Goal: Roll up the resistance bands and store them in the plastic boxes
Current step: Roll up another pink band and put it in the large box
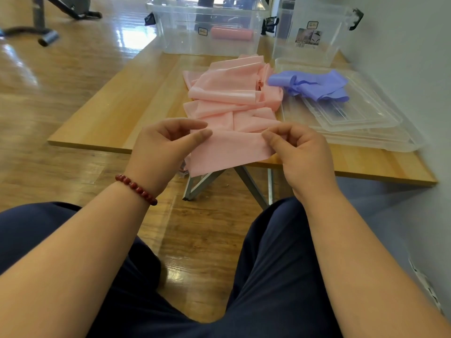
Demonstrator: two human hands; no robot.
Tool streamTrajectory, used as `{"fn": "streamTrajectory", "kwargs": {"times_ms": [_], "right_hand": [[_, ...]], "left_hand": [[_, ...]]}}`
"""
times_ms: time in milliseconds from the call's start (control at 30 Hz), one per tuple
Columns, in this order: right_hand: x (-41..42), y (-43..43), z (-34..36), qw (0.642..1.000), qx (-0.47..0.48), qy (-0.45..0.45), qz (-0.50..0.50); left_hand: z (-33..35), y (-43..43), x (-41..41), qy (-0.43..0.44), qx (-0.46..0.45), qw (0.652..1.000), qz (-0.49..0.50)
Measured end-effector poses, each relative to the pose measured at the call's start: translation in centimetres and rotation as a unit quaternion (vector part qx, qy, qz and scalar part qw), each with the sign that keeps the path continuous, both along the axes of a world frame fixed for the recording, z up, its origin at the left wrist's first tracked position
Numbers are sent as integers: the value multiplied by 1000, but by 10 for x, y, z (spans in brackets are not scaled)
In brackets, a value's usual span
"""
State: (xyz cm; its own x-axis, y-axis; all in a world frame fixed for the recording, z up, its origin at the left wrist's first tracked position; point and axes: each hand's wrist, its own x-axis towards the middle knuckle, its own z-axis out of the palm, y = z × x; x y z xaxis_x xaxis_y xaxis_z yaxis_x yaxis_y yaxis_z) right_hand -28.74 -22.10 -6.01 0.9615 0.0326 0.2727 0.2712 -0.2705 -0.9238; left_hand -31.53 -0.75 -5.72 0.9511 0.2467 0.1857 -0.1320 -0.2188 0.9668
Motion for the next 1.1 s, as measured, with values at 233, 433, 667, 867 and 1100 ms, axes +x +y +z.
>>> {"fn": "streamTrajectory", "kwargs": {"times_ms": [233, 433, 667, 867, 1100], "right_hand": [[1, -1, -1, 999, -34, 8, 37], [9, 1, 0, 995, -97, -26, 6], [27, 8, 10, 999, -42, 18, 13], [56, 17, 15, 998, -59, -9, -29], [84, 23, 22, 995, -44, -40, -77]], "left_hand": [[-6, 3, 4, 1, 76, 996, 36], [-7, 5, 12, -23, 179, 983, 37], [4, 7, 40, 7, 213, 976, 41], [18, 9, 72, 40, 158, 986, 43], [28, 4, 100, 31, 21, 999, 34]]}}
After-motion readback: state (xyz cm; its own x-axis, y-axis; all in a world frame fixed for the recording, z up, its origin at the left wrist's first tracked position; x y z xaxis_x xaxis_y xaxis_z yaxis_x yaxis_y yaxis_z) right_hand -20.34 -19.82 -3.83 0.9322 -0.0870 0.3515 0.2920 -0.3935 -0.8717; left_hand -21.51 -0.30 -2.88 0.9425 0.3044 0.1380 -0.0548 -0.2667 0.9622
